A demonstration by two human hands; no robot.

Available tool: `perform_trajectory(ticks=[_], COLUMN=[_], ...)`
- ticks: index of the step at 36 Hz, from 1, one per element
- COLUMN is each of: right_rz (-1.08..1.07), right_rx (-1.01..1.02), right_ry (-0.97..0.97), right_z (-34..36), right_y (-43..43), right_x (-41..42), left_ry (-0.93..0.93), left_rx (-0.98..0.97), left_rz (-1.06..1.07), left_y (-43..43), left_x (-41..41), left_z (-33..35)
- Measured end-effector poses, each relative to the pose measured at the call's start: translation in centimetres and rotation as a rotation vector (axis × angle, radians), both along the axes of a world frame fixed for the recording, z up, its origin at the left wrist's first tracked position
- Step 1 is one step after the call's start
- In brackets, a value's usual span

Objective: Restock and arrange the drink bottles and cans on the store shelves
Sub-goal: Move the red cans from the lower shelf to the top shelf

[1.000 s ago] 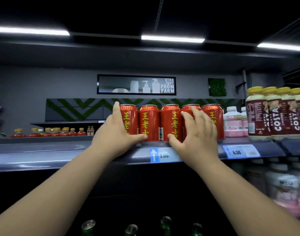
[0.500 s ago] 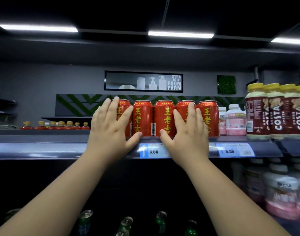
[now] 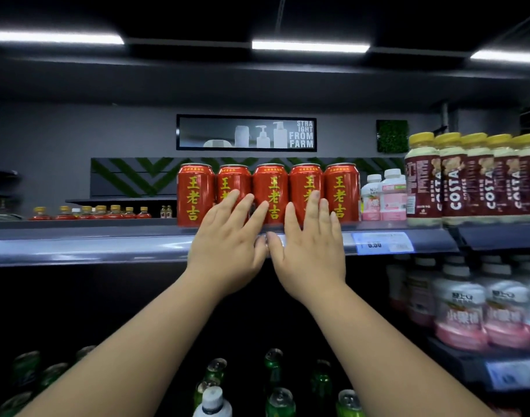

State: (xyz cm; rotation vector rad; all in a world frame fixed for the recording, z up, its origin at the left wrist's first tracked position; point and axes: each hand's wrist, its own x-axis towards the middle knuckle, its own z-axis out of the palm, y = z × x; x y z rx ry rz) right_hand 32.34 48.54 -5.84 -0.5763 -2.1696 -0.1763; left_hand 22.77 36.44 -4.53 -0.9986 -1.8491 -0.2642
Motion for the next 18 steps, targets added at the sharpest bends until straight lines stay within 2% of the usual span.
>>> perform_trajectory(ticks=[6,11,14,18], right_rz=[0.036,0.194,0.262,0.372], right_rx=[0.012,0.019,-0.09,-0.299], right_ry=[-0.039,-0.014,-0.185,-0.347], right_z=[-3.2,-9.6,-13.4,-17.3], right_y=[-0.2,-1.1,-2.0,-3.4], right_x=[1.3,2.2,2.4,1.7], left_ry=[-0.008,0.005,-0.07,-0.272], left_rx=[-0.04,-0.058,-0.078,-0.116], left_rz=[0.005,-0.018,-0.061,-0.056], left_y=[-1.5,-4.4,-6.5,-9.5], left_x=[0.2,0.7,0.7,-0.2], left_z=[-2.9,-7.9,-11.7,-17.1])
